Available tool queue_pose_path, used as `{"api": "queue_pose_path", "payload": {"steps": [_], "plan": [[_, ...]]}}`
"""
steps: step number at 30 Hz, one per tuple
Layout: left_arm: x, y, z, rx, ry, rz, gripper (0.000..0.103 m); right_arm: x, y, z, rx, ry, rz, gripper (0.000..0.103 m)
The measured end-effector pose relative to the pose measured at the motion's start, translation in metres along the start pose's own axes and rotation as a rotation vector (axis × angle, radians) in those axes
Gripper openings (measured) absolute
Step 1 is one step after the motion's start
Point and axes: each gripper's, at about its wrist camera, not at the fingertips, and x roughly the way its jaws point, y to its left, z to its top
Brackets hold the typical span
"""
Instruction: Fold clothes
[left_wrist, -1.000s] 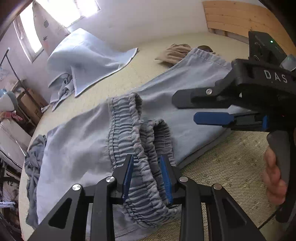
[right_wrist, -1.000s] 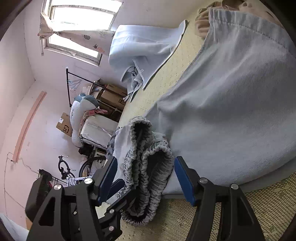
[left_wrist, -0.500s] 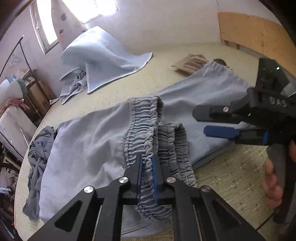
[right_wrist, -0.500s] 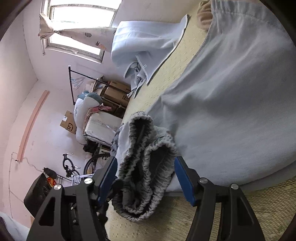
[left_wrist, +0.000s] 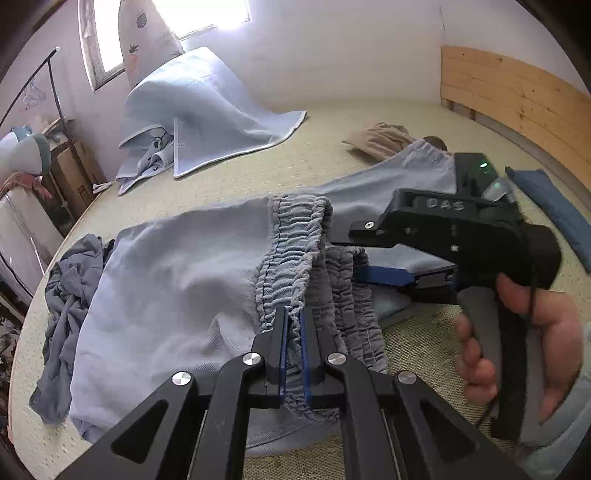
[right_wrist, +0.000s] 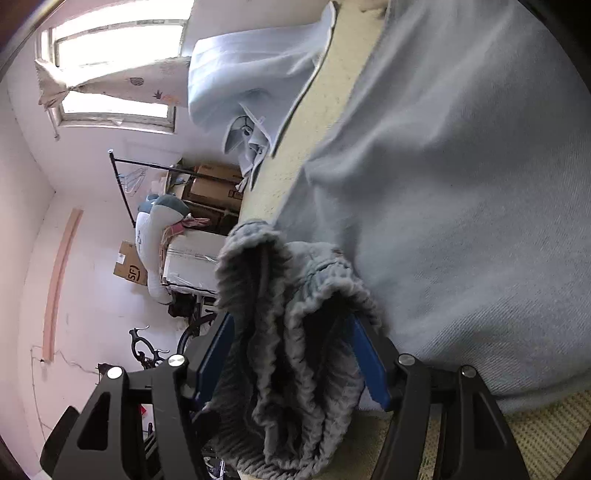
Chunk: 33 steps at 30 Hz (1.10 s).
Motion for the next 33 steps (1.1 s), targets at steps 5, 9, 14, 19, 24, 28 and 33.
{"api": "queue_pose_path", "payload": {"steps": [5, 9, 14, 19, 24, 28, 33], "plan": [[-0.007, 0.005, -0.001, -0.014, -0.001, -0.017, 0.005, 0.020, 0.005, 0.011, 0.004, 0.025, -0.010, 0.067], [-0.017, 0.009, -0.002, -0.031, -0.012, -0.038, 0.004, 0.034, 0.012, 0.021, 0.002, 0.025, -0.040, 0.068], [-0.028, 0.017, 0.000, -0.059, -0.030, -0.056, 0.004, 0.043, 0.027, 0.029, -0.012, -0.006, -0.073, 0.069], [-0.035, 0.029, 0.002, -0.097, -0.040, -0.065, 0.004, 0.048, 0.045, 0.028, -0.058, -0.032, -0.079, 0.069], [-0.031, 0.032, 0.002, -0.105, -0.031, -0.063, 0.004, 0.076, 0.045, 0.034, -0.086, 0.011, -0.134, 0.066], [-0.032, 0.033, 0.003, -0.133, -0.048, -0.096, 0.005, 0.078, 0.081, 0.040, -0.229, 0.020, -0.215, 0.016], [-0.047, 0.041, 0.008, -0.191, -0.123, -0.156, 0.027, 0.067, 0.167, 0.050, -0.470, -0.009, -0.195, 0.014]]}}
